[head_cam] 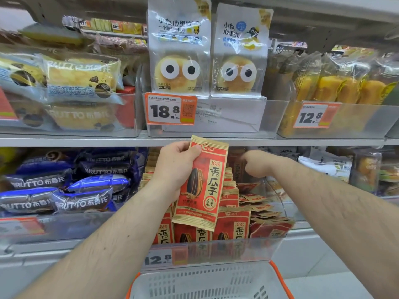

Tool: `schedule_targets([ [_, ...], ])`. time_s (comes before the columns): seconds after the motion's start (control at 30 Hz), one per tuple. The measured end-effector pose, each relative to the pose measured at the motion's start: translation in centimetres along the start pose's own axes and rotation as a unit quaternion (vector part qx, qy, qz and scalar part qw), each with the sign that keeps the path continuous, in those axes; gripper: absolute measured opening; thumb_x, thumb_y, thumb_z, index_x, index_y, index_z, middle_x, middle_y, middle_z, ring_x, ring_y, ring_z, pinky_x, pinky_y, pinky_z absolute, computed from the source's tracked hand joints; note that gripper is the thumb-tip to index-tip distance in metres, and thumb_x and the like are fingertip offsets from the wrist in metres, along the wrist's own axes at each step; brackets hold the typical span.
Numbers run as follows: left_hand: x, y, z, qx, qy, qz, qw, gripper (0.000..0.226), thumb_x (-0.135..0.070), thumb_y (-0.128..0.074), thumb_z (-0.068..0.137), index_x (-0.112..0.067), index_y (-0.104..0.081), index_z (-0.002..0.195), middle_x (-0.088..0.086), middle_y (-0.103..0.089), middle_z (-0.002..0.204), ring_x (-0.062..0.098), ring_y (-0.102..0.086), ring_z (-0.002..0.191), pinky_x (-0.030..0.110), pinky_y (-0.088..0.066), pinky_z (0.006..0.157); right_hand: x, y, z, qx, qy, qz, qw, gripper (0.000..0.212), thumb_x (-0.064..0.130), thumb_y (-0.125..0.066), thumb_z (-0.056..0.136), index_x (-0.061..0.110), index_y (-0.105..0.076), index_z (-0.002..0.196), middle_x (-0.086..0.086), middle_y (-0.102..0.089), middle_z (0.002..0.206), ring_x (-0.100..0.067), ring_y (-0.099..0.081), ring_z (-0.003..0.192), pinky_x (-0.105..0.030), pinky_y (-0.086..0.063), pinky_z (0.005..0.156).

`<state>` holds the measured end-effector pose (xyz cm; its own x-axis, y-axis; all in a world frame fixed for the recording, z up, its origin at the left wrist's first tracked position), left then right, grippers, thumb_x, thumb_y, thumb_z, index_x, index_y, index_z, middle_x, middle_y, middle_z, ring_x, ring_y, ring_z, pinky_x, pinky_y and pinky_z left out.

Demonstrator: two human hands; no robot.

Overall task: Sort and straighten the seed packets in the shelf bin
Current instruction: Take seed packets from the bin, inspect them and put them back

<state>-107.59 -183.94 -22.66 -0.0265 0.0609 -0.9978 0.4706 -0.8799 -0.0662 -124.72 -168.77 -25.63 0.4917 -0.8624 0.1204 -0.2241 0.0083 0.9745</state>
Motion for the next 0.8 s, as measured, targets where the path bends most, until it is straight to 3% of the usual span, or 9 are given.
schedule_targets([
  [0.07,0.1,-0.1,-0.5,0.002,0.004,-0.006,1.0,0.015,-0.023,-0.056,0.102,-0.016,-0.069,0.1,0.004,-0.078,0.08,0.021,-0.076,0.07,0.038,-0.06,0.066,0.5,1.1,-1.6,-0.03,0.023,0.046,0.998,0.054,-0.003,-0.039,0.09,0.022,-0.06,0.133,0.0,-0.059,0.138,-0.02,-0.052,0.129,-0.032,-0.045,0.103],
  [0.17,0.3,-0.5,-1.7,0.009,0.006,-0.018,1.0,0.015,-0.023,-0.056,0.102,-0.017,-0.069,0.101,0.003,-0.078,0.079,0.02,-0.075,0.069,0.034,-0.058,0.06,1.6,4.0,-4.9,-0.132,0.042,0.13,0.982,0.041,0.0,-0.043,0.091,0.023,-0.073,0.107,0.004,-0.071,0.11,-0.012,-0.063,0.104,-0.024,-0.048,0.083],
  [0.23,0.3,-0.7,-2.6,0.014,0.004,-0.031,0.999,0.014,-0.022,-0.055,0.103,-0.019,-0.069,0.1,0.003,-0.078,0.081,0.02,-0.075,0.069,0.032,-0.058,0.058,2.3,5.6,-8.0,-0.21,0.042,0.264,0.941,0.034,0.003,-0.044,0.092,0.021,-0.073,0.092,0.007,-0.071,0.09,-0.008,-0.063,0.085,-0.021,-0.045,0.067],
  [0.3,0.3,-0.8,-3.6,0.018,0.0,-0.045,0.999,0.015,-0.023,-0.055,0.103,-0.021,-0.069,0.097,0.003,-0.078,0.082,0.02,-0.076,0.071,0.033,-0.059,0.06,3.0,6.0,-11.5,-0.26,0.045,0.4,0.878,0.027,0.011,-0.048,0.096,0.015,-0.072,0.084,0.012,-0.067,0.069,-0.008,-0.059,0.071,-0.027,-0.045,0.065],
  [0.37,0.6,-0.9,-4.5,0.023,-0.001,-0.059,0.998,0.015,-0.023,-0.055,0.103,-0.02,-0.069,0.098,0.004,-0.078,0.085,0.022,-0.076,0.075,0.036,-0.06,0.065,4.3,4.6,-14.1,-0.25,0.042,0.464,0.849,0.029,0.025,-0.052,0.099,0.009,-0.071,0.084,0.013,-0.06,0.05,-0.007,-0.056,0.058,-0.03,-0.044,0.065],
  [0.43,1.2,-1.0,-5.5,0.029,0.003,-0.073,0.997,0.015,-0.023,-0.056,0.102,-0.018,-0.07,0.099,0.006,-0.078,0.087,0.024,-0.076,0.078,0.038,-0.06,0.067,5.7,2.1,-15.6,-0.211,0.035,0.501,0.839,0.03,0.034,-0.056,0.098,0.011,-0.071,0.086,0.011,-0.065,0.053,-0.004,-0.061,0.052,-0.031,-0.046,0.062],
  [0.53,2.6,-1.3,-6.8,0.042,0.013,-0.094,0.995,0.017,-0.021,-0.056,0.101,-0.017,-0.071,0.094,0.009,-0.077,0.088,0.026,-0.075,0.079,0.038,-0.06,0.068,5.9,-1.5,-16.2,-0.204,0.0,0.569,0.797,0.022,0.024,-0.062,0.096,0.008,-0.071,0.085,-0.005,-0.075,0.072,-0.022,-0.071,0.065,-0.04,-0.056,0.062],
  [0.7,5.8,-1.0,-8.3,0.061,0.065,-0.134,0.987,0.024,-0.029,-0.057,0.101,-0.011,-0.073,0.1,0.011,-0.078,0.089,0.025,-0.076,0.077,0.034,-0.059,0.06,5.2,-5.5,-16.8,-0.204,-0.024,0.605,0.769,0.039,0.027,-0.054,0.101,-0.002,-0.066,0.078,-0.012,-0.071,0.067,-0.019,-0.064,0.059,-0.032,-0.049,0.06],
  [0.8,7.2,-1.1,-8.6,0.086,0.102,-0.157,0.978,0.025,-0.025,-0.057,0.1,-0.007,-0.075,0.099,0.015,-0.077,0.092,0.027,-0.075,0.074,0.034,-0.059,0.059,4.9,-6.9,-17.2,-0.197,-0.031,0.633,0.748,0.039,0.026,-0.049,0.103,0.001,-0.072,0.082,-0.006,-0.07,0.063,-0.011,-0.062,0.052,-0.018,-0.042,0.046],
])
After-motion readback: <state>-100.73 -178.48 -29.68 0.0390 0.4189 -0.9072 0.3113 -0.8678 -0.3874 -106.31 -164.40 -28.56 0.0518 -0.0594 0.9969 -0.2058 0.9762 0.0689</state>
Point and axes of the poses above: each hand's wrist, its own z-axis towards the middle knuckle, its own y-axis out of the back of the hand, x = y × z, the point moved 9 cm from there along z, towards the middle knuckle
